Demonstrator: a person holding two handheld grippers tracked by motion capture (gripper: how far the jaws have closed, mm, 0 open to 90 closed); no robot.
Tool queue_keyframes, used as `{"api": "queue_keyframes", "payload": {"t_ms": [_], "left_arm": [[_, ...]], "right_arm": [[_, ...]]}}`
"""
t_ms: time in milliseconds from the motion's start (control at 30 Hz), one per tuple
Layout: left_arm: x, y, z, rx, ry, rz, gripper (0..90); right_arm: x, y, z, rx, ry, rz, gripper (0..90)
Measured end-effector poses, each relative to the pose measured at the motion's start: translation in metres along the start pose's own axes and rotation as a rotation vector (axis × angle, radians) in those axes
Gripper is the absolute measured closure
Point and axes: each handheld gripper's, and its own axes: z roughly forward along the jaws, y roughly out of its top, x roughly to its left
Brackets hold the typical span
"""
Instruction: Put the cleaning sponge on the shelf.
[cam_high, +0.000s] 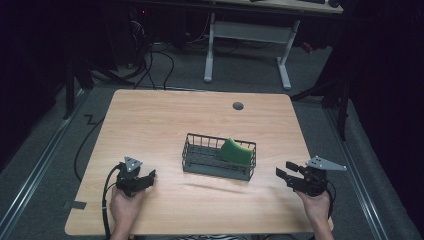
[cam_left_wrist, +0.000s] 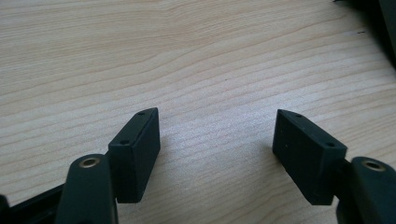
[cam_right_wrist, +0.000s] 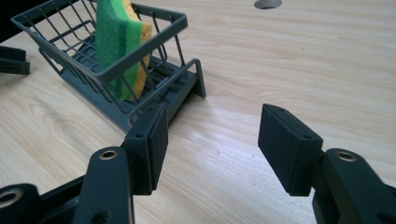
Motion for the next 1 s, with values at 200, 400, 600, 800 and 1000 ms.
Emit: {"api": "queue_keyframes", "payload": {"t_ms": [200, 400, 600, 800, 1000], "left_arm": [[0.000, 0.000, 0.000, 0.000, 0.000, 0.000, 32.7], [0.000, 0.000, 0.000, 0.000, 0.000, 0.000, 32.6], [0.000, 0.000, 0.000, 0.000, 0.001, 0.000, 32.7], [0.000, 0.000, 0.000, 0.000, 0.001, 0.000, 32.7], [0.000, 0.000, 0.000, 0.000, 0.001, 0.000, 32.7]], "right_arm": [[-0.004, -0.010, 0.008, 0.013, -0.029, 0.015, 42.6], [-0.008, -0.023, 0.020, 0.033, -0.063, 0.038, 42.0], [-0.008, -0.033, 0.027, 0.062, -0.111, 0.036, 41.4], [-0.010, -0.041, 0.032, 0.082, -0.156, 0.040, 41.2], [-0.011, -0.046, 0.034, 0.100, -0.199, 0.023, 40.3]]}}
